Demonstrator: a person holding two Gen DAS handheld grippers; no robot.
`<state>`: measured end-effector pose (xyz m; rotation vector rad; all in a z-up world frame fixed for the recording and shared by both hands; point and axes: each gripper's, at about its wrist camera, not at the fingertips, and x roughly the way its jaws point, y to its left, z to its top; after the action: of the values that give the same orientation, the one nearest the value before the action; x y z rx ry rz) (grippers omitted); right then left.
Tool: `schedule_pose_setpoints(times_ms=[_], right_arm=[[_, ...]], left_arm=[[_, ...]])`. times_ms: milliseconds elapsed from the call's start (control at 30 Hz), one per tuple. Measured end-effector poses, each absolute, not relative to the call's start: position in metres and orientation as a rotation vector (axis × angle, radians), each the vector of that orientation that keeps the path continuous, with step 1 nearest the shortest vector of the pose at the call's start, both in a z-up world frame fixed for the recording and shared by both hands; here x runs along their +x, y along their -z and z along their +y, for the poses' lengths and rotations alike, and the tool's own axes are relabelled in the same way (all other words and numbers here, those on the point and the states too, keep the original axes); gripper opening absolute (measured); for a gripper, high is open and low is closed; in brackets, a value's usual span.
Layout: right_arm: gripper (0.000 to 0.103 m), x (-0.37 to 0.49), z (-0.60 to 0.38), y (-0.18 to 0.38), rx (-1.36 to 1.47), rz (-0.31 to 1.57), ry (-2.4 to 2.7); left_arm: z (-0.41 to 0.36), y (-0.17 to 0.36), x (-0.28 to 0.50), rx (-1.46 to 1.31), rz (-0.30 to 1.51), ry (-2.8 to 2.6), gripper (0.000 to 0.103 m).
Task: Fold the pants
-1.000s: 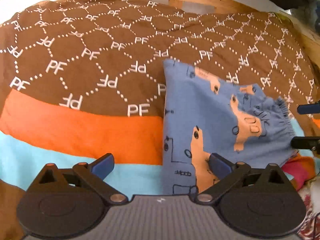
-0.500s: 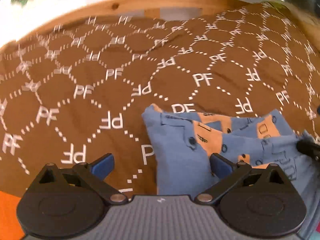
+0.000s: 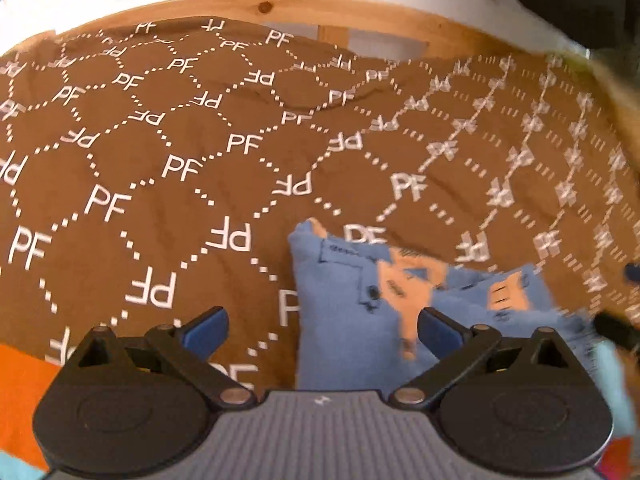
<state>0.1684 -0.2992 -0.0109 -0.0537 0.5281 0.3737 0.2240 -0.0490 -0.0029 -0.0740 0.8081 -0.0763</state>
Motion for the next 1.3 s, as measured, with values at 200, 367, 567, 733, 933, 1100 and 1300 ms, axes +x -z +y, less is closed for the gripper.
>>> schedule_pose_setpoints(times_ms=[200, 367, 567, 733, 933, 1100, 1300], right_arm=[[0.102, 0.155, -0.278, 0.007, -0.166, 0.626, -0.544], [0.102, 0.154, -0.265, 0.029, -0.333, 0.732, -0.561], [0.102, 0.158, -0.28, 0.016, -0.282, 0.734, -0.647], [0.102, 0.172, -0.287, 0.007, -0.085, 0.584, -0.463], [0.102, 0.189, -0.272, 0.044, -0.259, 0.569, -0.33], [0.102, 0.184, -0.286, 0.02, -0.172, 0.504, -0.317], [0.102, 0.172, -0.255, 0.029, -0.27, 0.626, -0.556]], left_arm=[[-0.055, 0.0, 0.172, -0.079, 0.794, 0.141, 0.103], [-0.055, 0.03, 0.147, 0.005, 0.852, 0.137, 0.103], [-0.044, 0.024, 0.134, -0.009, 0.852, 0.134, 0.103], [-0.046, 0.024, 0.135, -0.021, 0.869, 0.129, 0.103], [-0.044, 0.028, 0.132, -0.013, 0.858, 0.138, 0.103], [-0.044, 0.023, 0.132, -0.03, 0.869, 0.113, 0.103], [-0.046, 0.024, 0.13, -0.023, 0.874, 0.111, 0.103]])
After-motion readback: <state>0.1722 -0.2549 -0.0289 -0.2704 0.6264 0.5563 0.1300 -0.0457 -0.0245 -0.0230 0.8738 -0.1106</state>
